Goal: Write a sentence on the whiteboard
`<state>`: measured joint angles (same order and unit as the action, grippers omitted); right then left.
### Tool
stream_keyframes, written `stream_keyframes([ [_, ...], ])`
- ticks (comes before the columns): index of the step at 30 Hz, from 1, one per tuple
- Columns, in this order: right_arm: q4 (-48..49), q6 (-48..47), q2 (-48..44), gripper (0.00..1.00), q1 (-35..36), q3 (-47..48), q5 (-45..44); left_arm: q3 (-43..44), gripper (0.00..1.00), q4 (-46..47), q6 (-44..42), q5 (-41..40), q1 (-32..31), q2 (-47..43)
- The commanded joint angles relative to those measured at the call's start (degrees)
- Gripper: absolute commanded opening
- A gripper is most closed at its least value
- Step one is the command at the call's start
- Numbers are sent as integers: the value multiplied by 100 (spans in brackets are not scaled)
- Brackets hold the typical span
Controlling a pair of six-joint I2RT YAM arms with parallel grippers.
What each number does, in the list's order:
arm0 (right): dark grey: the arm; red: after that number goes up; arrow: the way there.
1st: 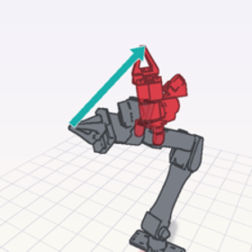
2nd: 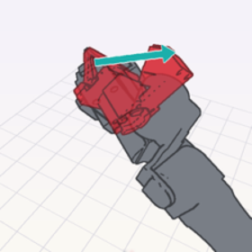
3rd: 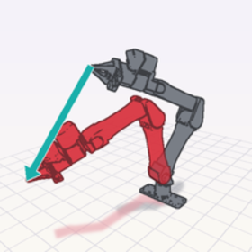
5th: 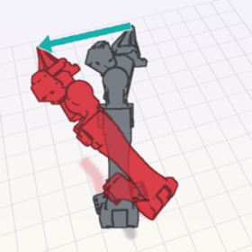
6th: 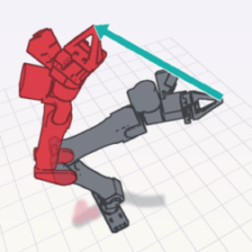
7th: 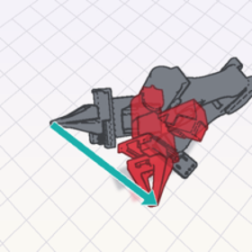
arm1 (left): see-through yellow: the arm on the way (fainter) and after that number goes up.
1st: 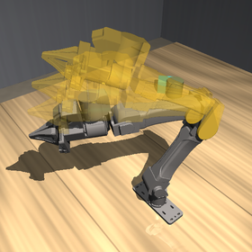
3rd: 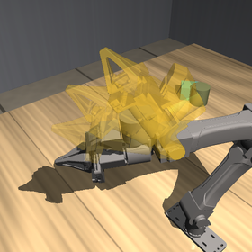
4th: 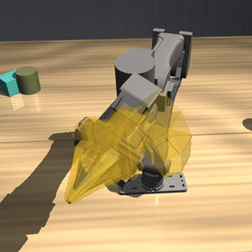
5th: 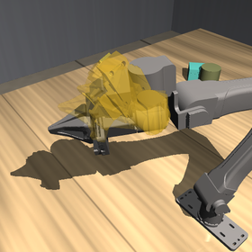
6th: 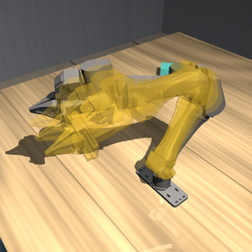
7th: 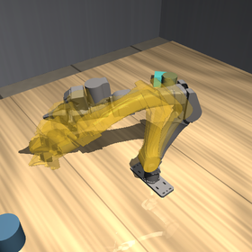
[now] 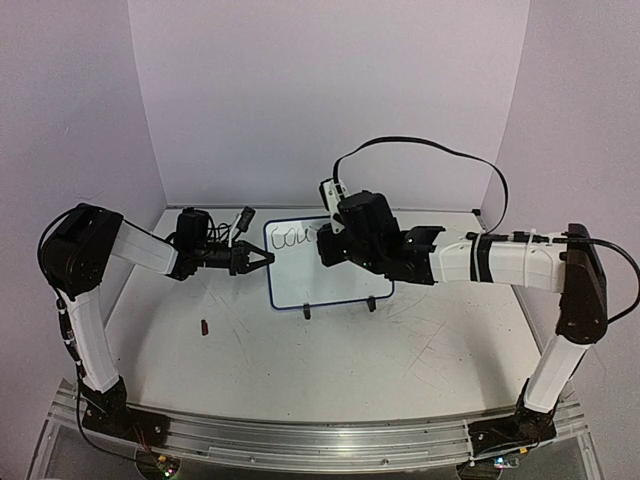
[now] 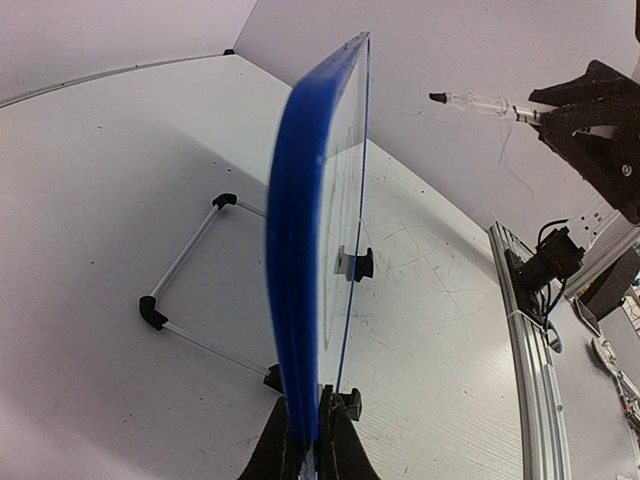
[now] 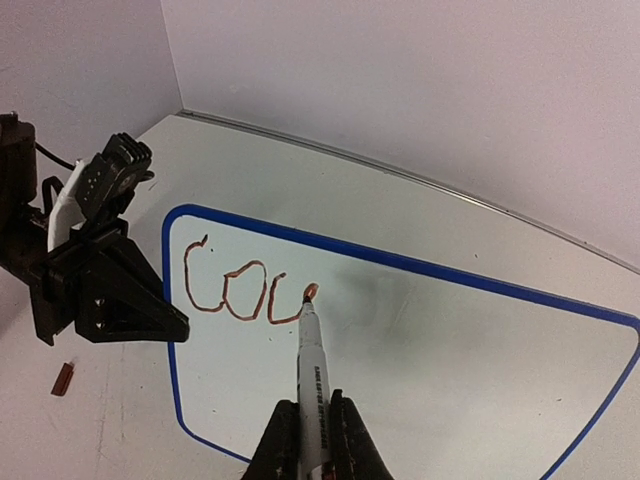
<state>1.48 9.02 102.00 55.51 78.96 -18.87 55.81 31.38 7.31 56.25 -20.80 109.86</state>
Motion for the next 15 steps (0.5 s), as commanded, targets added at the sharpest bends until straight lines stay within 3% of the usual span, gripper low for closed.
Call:
stream_keyframes([
  [1, 196, -23, -75, 0, -31, 98, -86, 59, 0, -237, -301, -745, 32, -130],
  [15, 186, 60, -203, 0, -146, -34, -10, 40, 0, -255, -241, -828, 32, -158],
])
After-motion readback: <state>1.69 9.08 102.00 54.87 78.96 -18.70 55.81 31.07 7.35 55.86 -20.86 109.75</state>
